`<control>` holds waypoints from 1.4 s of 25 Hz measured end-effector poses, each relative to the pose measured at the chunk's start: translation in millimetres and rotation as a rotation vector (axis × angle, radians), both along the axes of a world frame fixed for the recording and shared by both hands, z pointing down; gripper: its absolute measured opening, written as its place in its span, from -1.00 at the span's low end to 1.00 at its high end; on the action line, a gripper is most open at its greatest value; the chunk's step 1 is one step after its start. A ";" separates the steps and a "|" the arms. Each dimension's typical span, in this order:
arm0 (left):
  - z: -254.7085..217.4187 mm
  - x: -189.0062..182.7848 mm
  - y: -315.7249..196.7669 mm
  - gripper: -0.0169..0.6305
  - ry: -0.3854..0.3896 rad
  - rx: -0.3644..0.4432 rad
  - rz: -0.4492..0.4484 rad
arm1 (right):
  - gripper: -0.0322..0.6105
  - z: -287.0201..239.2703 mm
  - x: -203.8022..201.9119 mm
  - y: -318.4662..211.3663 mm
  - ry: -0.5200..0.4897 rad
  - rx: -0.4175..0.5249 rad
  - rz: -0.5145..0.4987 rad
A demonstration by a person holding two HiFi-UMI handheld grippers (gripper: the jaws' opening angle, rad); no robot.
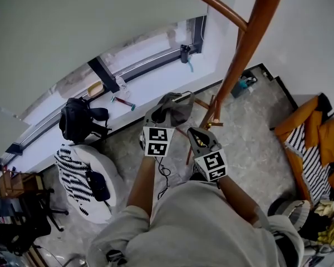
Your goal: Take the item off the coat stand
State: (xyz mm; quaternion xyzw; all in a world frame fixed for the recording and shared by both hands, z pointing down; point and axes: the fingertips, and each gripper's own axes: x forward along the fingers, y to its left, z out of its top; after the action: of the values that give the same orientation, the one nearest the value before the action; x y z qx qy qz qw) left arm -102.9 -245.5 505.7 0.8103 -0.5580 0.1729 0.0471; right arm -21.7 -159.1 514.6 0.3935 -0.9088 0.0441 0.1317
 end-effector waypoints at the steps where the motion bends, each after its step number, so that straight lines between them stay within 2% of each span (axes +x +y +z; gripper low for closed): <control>1: 0.0 -7.0 2.3 -0.87 0.001 0.002 -0.018 | -0.88 0.3 -5.1 0.2 -0.002 0.000 -0.016; 11: 1.5 -102.4 54.3 -0.87 0.012 -0.038 -0.261 | -0.88 -0.6 -86.0 12.5 -0.006 -0.018 -0.237; 20: 12.0 -192.1 154.1 -0.87 0.039 -0.052 -0.596 | -0.88 3.7 -166.8 46.6 -0.020 -0.034 -0.445; 25: 18.3 -217.3 194.2 -0.87 0.056 -0.059 -0.701 | -0.88 2.3 -187.5 52.7 -0.032 -0.031 -0.476; 27: 11.7 -223.4 207.3 -0.87 0.086 -0.052 -0.735 | -0.88 -4.9 -190.7 54.6 -0.041 -0.020 -0.475; 30: -11.7 -229.2 223.0 -0.87 0.147 -0.005 -0.777 | -0.88 -24.3 -190.1 54.1 -0.055 0.012 -0.458; 35: -37.9 -232.2 237.1 -0.87 0.182 0.053 -0.795 | -0.88 -62.8 -182.7 47.5 -0.096 0.097 -0.426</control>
State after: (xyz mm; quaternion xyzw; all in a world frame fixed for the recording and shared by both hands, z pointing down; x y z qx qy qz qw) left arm -335.0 -8.4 467.8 0.5443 -0.8256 0.0542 0.1386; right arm -204.4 -111.7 451.8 0.1959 -0.9776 -0.0097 0.0758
